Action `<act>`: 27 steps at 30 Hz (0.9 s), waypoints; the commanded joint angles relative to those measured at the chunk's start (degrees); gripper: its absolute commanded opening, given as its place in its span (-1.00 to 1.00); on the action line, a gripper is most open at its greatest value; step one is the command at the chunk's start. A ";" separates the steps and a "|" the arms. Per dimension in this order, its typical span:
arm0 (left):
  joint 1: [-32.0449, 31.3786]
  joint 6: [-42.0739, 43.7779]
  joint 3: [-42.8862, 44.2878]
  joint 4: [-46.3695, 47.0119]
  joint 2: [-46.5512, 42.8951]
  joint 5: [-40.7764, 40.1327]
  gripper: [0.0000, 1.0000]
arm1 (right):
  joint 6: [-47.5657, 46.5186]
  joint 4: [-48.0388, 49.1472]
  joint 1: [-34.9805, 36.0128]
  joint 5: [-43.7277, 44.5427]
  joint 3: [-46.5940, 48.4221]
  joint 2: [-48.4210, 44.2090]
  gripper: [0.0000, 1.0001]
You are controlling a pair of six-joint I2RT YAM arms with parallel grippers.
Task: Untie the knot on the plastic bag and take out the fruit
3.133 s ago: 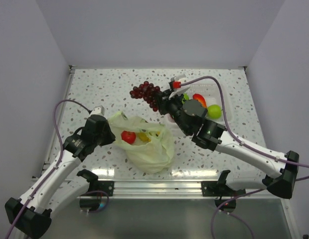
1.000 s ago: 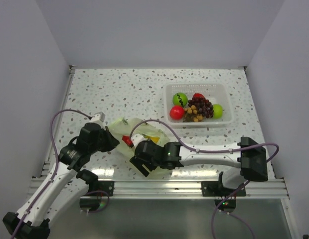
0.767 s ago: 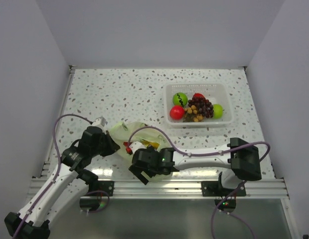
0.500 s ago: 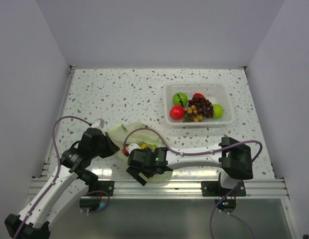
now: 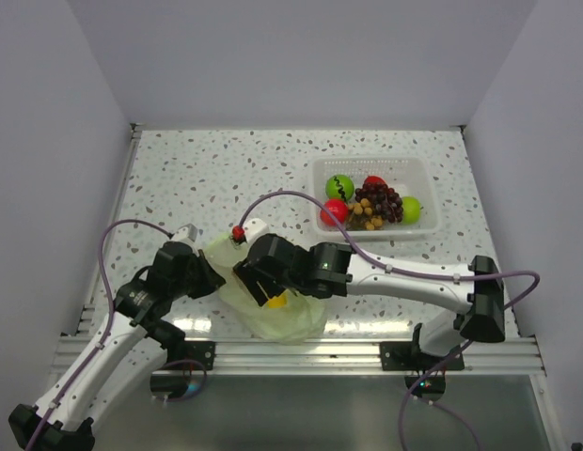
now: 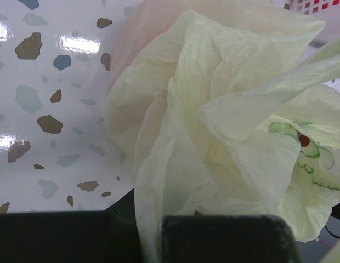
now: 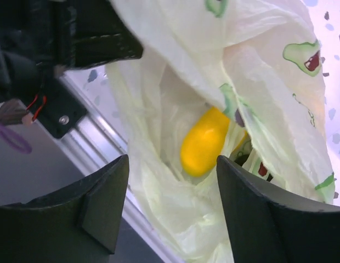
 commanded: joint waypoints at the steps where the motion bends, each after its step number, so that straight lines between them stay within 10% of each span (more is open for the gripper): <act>1: 0.24 0.58 0.32 -0.63 -0.41 -0.02 -1.00 | 1.76 3.82 -2.19 0.39 -1.84 2.60 0.34; 8: 0.25 0.49 0.41 -0.55 -0.50 0.24 -1.00 | 8.88 9.18 -5.01 0.55 -7.02 7.35 0.14; 27: 0.25 0.31 -0.64 0.51 -0.32 1.03 -1.00 | 14.78 17.89 -6.42 1.43 -9.85 18.34 0.43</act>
